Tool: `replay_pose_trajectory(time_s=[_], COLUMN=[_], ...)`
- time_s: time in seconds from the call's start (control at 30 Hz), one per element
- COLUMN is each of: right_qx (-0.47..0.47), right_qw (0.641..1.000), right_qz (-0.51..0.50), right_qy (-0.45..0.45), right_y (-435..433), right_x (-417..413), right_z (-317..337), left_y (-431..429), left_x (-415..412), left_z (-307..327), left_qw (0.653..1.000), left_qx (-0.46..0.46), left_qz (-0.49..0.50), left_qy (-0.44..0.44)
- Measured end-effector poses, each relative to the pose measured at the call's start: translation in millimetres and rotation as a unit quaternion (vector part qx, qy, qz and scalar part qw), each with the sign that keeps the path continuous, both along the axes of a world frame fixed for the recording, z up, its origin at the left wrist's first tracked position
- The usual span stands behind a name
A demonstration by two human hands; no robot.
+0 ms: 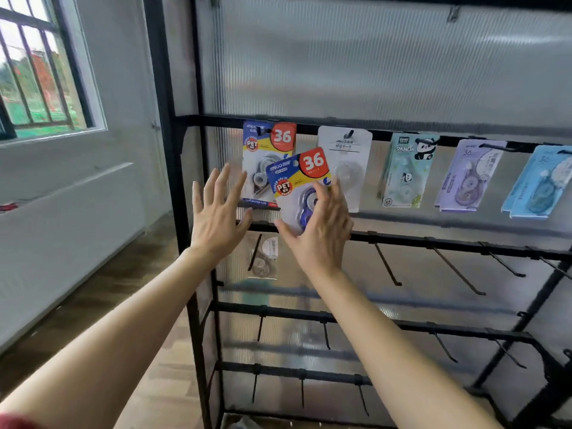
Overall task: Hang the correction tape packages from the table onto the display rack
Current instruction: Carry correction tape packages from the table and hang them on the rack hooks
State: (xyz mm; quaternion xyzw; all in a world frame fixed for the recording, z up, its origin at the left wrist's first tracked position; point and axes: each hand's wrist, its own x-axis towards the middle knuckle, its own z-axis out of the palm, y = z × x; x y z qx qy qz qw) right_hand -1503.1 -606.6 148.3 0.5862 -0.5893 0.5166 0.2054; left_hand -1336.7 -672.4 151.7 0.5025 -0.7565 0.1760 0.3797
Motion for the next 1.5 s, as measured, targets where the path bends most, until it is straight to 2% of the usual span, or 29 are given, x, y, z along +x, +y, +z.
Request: replay_pose_trajectory(time_s=[0.23,0.6,1.03,1.2,1.33,1.5], right_qx=[-0.055,-0.015,0.131,0.182,0.185,0.190], right_qw=[0.998,0.997,0.983,0.978,0.977,0.976], right_qz=[-0.013,-0.077,-0.114,-0.103,-0.108,-0.075], right_qy=[0.036,-0.006,-0.055,-0.026,0.021,0.070], right_y=[-8.7,-20.4,-91.8,-95.4,-78.0,-39.0], right_x=[51.4,73.1,78.1,74.7,72.7,75.5], right_z=[28.2,38.1,38.5,41.2,33.9,-4.2], left_y=[-31.9,-53.9,-50.8,-42.5,-33.4,-15.4], left_x=[29.2,33.1,44.8,49.2,50.5,48.7], left_z=[0.9,3.9,-5.4,-9.2,-14.6,-30.4], left_qw=[1.000,0.998,0.998,0.998,0.998,0.998], left_qx=[-0.003,-0.007,0.008,0.020,0.024,0.035], left_qz=[-0.017,-0.062,-0.060,-0.059,-0.063,-0.059], left_qy=[-0.004,0.003,0.005,-0.008,-0.004,0.001])
